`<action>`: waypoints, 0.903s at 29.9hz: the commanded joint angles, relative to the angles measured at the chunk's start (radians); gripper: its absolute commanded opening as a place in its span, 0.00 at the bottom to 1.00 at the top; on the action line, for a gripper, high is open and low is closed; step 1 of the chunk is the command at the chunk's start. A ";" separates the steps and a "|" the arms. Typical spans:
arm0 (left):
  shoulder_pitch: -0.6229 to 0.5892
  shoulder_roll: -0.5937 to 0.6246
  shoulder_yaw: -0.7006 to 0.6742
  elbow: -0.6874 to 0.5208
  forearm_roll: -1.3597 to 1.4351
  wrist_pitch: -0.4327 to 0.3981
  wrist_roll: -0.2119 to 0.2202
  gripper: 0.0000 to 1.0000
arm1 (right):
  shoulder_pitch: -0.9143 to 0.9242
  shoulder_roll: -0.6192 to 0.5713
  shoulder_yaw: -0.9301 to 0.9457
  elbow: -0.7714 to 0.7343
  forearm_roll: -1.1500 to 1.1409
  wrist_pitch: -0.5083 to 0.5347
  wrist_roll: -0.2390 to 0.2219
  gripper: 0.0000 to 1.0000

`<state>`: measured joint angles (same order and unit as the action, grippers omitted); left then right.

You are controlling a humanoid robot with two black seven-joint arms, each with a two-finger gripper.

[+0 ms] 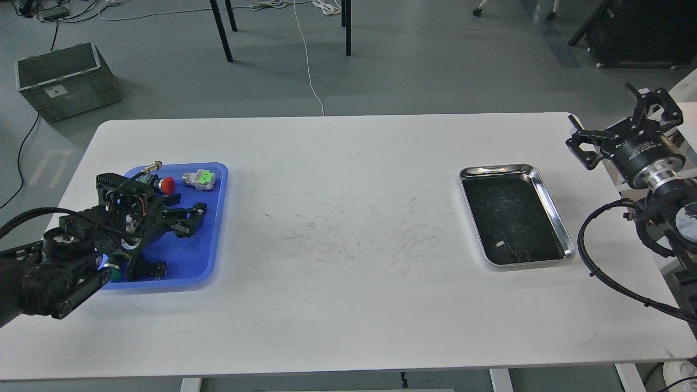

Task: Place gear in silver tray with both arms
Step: 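Close the left gripper on the black gear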

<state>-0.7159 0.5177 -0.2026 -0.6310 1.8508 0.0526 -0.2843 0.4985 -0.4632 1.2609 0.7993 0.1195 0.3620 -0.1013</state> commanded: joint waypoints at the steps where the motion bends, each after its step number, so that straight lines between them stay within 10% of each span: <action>1: -0.010 -0.002 0.026 0.004 -0.002 0.001 -0.004 0.61 | 0.002 0.000 0.000 0.000 0.000 0.000 0.000 0.99; 18: -0.013 -0.057 0.028 0.079 -0.004 0.001 -0.010 0.47 | 0.005 0.000 0.000 -0.002 0.000 -0.002 0.000 0.99; 27: -0.013 -0.059 0.028 0.094 -0.007 -0.007 -0.012 0.15 | 0.006 -0.002 -0.003 -0.008 0.000 0.000 0.000 0.99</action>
<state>-0.7293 0.4587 -0.1756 -0.5506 1.8456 0.0503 -0.2953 0.5037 -0.4633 1.2582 0.7964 0.1197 0.3619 -0.1011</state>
